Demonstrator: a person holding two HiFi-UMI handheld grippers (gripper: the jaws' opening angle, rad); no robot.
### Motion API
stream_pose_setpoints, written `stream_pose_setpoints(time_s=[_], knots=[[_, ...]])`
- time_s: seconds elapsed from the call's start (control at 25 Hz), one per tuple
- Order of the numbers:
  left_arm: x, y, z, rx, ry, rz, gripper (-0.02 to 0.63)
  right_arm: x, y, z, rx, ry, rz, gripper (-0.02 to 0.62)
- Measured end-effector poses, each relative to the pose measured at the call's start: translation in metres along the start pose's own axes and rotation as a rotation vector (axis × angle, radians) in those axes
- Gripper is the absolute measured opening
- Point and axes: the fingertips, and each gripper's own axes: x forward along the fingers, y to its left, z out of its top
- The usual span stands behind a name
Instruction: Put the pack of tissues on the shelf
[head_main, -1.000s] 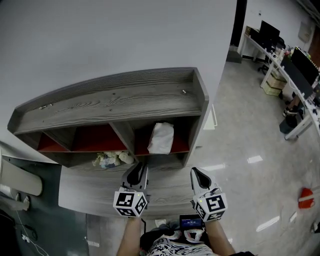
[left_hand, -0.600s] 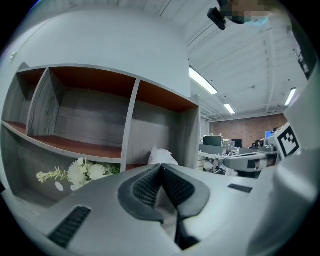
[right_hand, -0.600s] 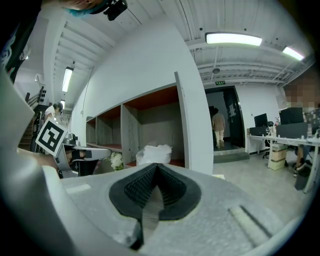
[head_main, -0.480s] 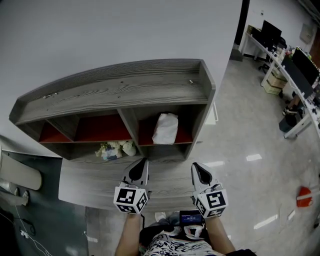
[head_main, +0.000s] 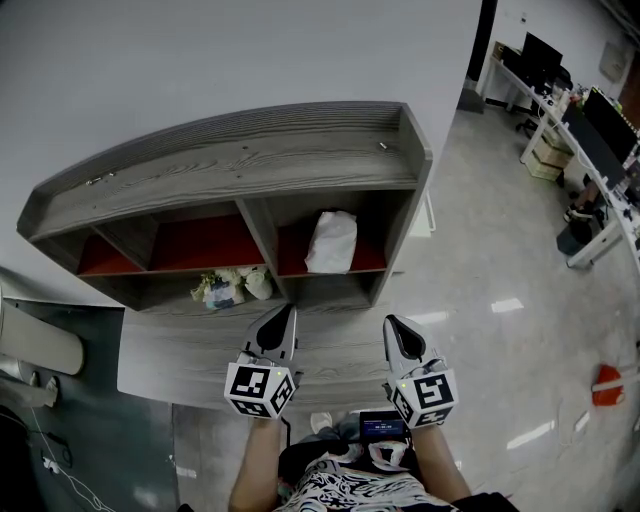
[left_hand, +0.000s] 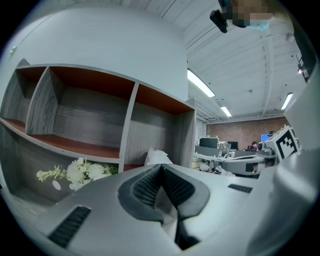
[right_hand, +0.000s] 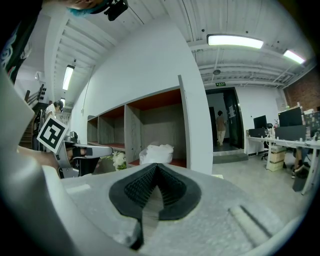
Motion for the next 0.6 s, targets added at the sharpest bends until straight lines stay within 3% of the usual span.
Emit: stream_pose_setpoints(time_s=[0.6], knots=[[-0.0049, 0.0093, 0.0009, -0.006, -0.013, 0.021, 0.008, -0.0032, 0.0003, -0.0018, 0.012, -0.003, -0.016, 0.004]])
